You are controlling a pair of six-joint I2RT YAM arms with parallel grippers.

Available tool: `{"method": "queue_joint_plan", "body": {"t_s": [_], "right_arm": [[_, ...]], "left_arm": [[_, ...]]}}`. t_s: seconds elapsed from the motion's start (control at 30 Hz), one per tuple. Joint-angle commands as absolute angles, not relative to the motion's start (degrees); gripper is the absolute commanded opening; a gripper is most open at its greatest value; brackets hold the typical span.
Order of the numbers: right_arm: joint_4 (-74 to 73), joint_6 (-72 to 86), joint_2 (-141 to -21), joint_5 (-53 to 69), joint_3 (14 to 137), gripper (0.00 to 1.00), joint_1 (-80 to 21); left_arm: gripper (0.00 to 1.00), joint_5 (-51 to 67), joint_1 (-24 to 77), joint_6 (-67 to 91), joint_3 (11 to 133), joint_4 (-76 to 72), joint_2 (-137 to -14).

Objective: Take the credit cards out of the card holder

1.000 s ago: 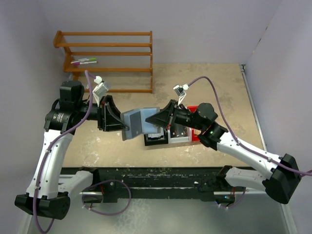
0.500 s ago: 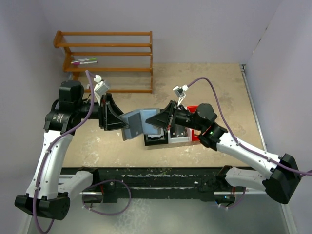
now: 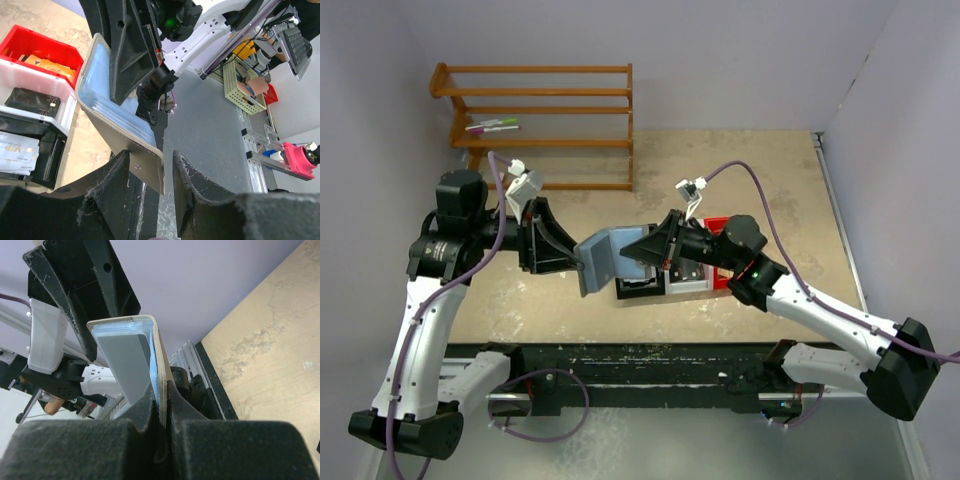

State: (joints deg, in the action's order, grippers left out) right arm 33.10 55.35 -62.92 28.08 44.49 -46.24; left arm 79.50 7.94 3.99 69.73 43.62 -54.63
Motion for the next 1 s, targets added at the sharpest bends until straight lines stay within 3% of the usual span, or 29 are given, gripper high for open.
{"method": "queue_joint_plan", "body": {"t_s": [0.0, 0.13, 0.37, 0.57, 0.97], "right_arm": [[37.17, 56.27, -60.74, 28.17, 44.81, 0.0, -46.49], [37.6, 56.43, -60.47, 28.1, 45.0, 0.0, -46.49], [39.17, 57.18, -60.47, 28.04, 44.54, 0.0, -46.46], [39.0, 57.68, -60.4, 28.74, 44.01, 0.0, -46.49], [39.2, 57.92, -60.38, 29.17, 43.74, 0.0, -46.49]], "left_arm": [[0.42, 82.34, 8.17, 4.38, 69.87, 40.94, -54.02], [0.37, 78.38, 8.17, 4.9, 69.68, 40.62, -54.51], [0.38, 73.92, 8.17, 5.34, 69.21, 40.66, -55.15], [0.29, 76.67, 8.17, 5.4, 69.26, 39.99, -54.4], [0.31, 83.56, 8.17, 7.72, 69.24, 37.16, -52.96]]}}
